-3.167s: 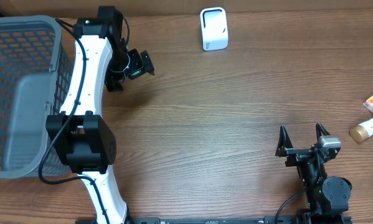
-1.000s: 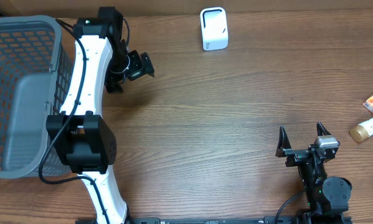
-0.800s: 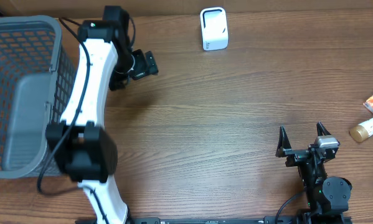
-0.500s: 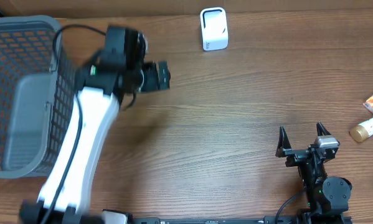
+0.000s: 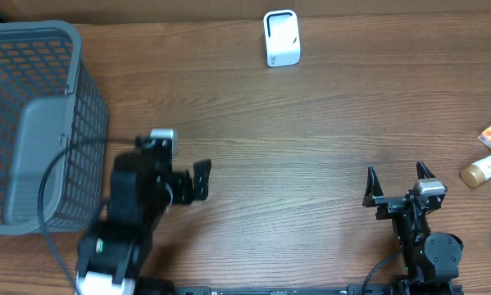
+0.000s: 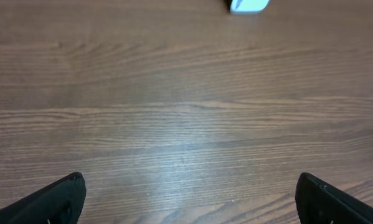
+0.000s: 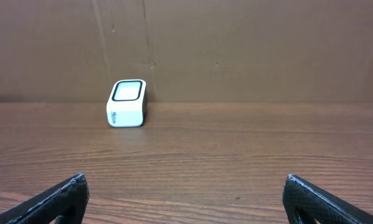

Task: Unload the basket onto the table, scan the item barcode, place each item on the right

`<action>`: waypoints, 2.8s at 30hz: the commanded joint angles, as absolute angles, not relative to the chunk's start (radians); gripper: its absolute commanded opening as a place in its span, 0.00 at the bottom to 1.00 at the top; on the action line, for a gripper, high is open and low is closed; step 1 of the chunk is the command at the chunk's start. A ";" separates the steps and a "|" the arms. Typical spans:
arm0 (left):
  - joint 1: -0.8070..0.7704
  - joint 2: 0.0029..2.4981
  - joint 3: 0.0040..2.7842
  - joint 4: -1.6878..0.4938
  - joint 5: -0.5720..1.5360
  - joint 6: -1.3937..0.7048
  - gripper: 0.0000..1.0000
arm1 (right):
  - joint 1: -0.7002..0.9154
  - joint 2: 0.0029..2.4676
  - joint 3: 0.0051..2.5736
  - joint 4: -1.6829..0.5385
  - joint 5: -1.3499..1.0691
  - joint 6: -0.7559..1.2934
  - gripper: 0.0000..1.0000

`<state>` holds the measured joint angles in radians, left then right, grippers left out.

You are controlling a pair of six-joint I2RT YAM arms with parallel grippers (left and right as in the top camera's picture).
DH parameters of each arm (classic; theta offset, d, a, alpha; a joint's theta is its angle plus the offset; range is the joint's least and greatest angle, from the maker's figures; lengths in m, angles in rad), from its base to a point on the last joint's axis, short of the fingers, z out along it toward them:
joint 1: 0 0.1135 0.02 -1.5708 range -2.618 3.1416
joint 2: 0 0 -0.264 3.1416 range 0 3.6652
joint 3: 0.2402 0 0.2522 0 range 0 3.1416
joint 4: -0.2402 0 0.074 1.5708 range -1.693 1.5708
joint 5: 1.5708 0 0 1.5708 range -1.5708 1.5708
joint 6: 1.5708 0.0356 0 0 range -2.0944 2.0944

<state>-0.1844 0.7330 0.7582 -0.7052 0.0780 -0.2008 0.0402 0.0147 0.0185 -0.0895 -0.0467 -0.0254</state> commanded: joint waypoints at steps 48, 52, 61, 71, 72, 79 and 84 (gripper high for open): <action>0.080 0.003 0.005 0.054 0.112 -0.179 1.00 | 0.046 0.003 0.008 -0.083 -0.046 -0.019 1.00; 0.078 0.003 0.005 0.005 0.111 -0.179 1.00 | 0.046 0.003 0.008 -0.083 -0.046 -0.019 1.00; 0.078 0.003 0.005 -0.073 0.076 -0.164 1.00 | 0.046 0.003 0.008 -0.083 -0.046 -0.019 1.00; 0.078 0.003 0.005 -0.078 0.051 -0.020 1.00 | 0.046 0.003 0.008 -0.083 -0.046 -0.019 1.00; 0.078 0.003 0.005 -0.078 0.047 -0.021 1.00 | 0.046 0.003 0.008 -0.083 -0.046 -0.019 1.00; 0.078 0.003 0.005 -0.079 0.040 -0.020 1.00 | 0.046 0.003 0.008 -0.083 -0.046 -0.019 1.00; 0.078 0.003 0.005 -0.078 0.050 -0.015 1.00 | 0.046 0.003 0.008 -0.083 -0.046 -0.019 1.00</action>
